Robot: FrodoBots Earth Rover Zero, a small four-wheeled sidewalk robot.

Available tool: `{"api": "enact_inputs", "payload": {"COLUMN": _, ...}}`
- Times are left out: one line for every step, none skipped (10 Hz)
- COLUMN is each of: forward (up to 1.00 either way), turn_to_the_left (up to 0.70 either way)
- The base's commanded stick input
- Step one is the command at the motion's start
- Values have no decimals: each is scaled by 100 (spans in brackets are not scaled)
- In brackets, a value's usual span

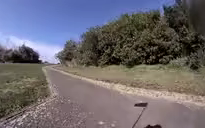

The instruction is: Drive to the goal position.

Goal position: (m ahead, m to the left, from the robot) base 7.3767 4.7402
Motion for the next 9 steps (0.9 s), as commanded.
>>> {"api": "enact_inputs", "payload": {"forward": 70, "turn_to_the_left": 14}}
{"api": "enact_inputs", "payload": {"forward": 70, "turn_to_the_left": 14}}
{"api": "enact_inputs", "payload": {"forward": 70, "turn_to_the_left": 14}}
{"api": "enact_inputs", "payload": {"forward": 70, "turn_to_the_left": 14}}
{"api": "enact_inputs", "payload": {"forward": 70, "turn_to_the_left": 14}}
{"api": "enact_inputs", "payload": {"forward": 70, "turn_to_the_left": 7}}
{"api": "enact_inputs", "payload": {"forward": 70, "turn_to_the_left": 0}}
{"api": "enact_inputs", "payload": {"forward": 70, "turn_to_the_left": 0}}
{"api": "enact_inputs", "payload": {"forward": 70, "turn_to_the_left": 0}}
